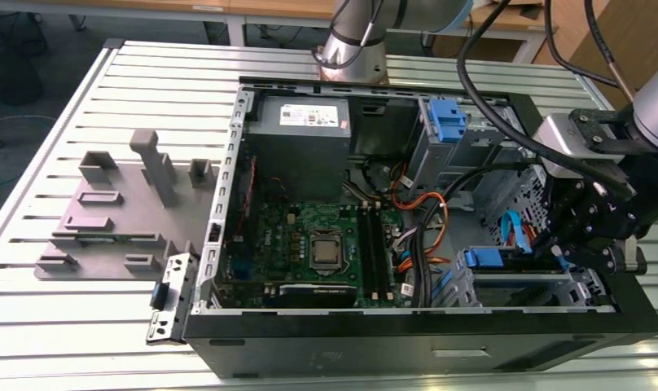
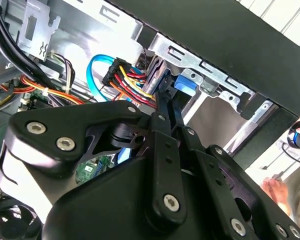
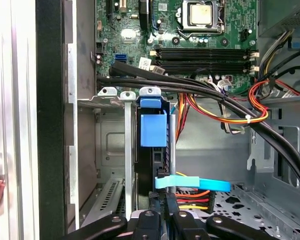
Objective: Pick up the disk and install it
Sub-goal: 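Insert the second disk wire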
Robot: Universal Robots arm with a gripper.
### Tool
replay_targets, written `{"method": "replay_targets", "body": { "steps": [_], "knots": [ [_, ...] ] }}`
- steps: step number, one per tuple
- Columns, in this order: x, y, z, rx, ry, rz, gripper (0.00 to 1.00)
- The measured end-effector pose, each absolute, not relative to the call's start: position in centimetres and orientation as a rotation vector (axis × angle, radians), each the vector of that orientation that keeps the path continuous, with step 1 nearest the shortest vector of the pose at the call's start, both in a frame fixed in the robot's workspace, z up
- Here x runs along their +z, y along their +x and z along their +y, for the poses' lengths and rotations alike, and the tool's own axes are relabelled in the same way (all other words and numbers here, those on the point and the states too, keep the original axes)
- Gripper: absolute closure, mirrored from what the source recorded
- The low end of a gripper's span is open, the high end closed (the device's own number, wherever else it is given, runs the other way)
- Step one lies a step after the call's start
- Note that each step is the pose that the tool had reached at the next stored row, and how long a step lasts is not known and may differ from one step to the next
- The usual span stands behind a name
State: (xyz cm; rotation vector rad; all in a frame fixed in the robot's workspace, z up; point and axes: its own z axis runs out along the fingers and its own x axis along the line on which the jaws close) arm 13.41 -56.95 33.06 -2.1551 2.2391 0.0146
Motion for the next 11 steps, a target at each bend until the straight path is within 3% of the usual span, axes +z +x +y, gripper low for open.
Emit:
{"method": "replay_targets", "body": {
  "steps": [11],
  "knots": [
    [32.83, 13.41, -56.95, 0.014, -2.155, 2.239, 0.84]
  ]
}}
